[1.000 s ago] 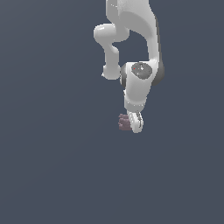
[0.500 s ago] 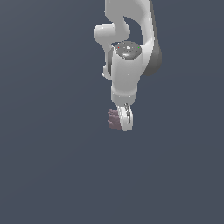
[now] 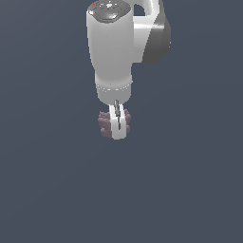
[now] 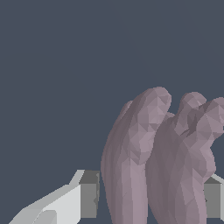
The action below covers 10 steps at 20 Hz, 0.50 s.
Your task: Pick up the object and move it to a goal position.
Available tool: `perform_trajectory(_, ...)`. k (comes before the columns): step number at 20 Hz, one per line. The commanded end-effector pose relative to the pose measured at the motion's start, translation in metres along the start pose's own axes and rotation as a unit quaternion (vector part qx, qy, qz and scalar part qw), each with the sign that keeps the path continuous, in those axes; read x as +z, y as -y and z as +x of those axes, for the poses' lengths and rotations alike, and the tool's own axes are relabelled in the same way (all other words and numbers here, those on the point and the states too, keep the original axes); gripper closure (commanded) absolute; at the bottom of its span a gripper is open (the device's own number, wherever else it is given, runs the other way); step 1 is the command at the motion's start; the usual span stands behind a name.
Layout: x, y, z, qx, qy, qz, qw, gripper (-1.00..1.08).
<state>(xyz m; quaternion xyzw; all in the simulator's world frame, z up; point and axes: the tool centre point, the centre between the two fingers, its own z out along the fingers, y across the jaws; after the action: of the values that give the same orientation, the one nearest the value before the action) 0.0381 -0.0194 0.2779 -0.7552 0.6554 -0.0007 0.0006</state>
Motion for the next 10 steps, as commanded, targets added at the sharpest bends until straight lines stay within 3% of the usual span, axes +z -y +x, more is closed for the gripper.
perform_trajectory(1, -0.017, 0.006, 0.013, -0.001, 0.0, -0.001, 1.0, 1.08)
perform_trajectory(10, -0.061, 0.024, 0.047, -0.001, 0.0, -0.001, 1.0, 1.08)
